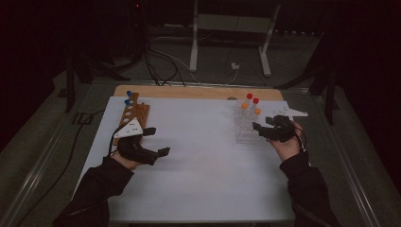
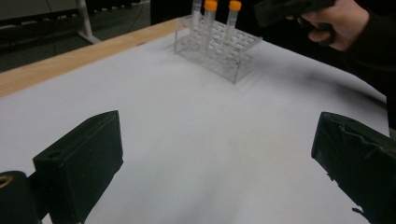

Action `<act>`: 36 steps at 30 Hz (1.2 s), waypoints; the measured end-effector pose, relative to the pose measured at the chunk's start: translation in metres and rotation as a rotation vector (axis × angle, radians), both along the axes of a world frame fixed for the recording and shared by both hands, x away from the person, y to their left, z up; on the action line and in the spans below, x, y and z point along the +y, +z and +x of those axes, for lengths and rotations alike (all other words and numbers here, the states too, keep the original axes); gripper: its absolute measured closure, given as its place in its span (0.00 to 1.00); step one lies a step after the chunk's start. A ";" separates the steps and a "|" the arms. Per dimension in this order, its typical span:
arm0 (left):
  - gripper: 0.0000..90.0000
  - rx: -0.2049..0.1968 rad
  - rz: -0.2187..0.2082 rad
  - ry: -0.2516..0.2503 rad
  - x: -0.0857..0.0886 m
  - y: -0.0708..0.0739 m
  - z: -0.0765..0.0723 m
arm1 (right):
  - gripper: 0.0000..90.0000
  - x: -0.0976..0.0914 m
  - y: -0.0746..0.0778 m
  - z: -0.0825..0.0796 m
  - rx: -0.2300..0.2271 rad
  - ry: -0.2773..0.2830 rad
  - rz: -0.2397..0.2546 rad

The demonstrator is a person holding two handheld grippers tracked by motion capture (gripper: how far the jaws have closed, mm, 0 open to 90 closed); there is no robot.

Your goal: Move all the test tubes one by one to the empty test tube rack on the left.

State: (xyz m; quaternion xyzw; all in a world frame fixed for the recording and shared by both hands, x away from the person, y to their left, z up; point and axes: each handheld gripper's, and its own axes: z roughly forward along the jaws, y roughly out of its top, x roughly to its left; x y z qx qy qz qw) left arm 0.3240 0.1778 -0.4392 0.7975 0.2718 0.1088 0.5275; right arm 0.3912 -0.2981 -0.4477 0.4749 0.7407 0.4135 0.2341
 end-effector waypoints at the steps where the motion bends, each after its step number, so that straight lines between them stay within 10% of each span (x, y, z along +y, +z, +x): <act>1: 0.03 -0.001 0.003 0.001 -0.001 -0.001 -0.001 | 0.45 0.000 -0.001 0.003 0.001 -0.003 -0.007; 25: 0.03 0.018 0.027 -0.027 -0.008 -0.014 -0.005 | 0.82 0.010 -0.015 0.036 0.016 -0.072 -0.065; 36: 0.03 0.021 0.018 -0.042 -0.010 -0.008 -0.005 | 0.83 0.011 0.035 0.022 -0.089 -0.040 -0.090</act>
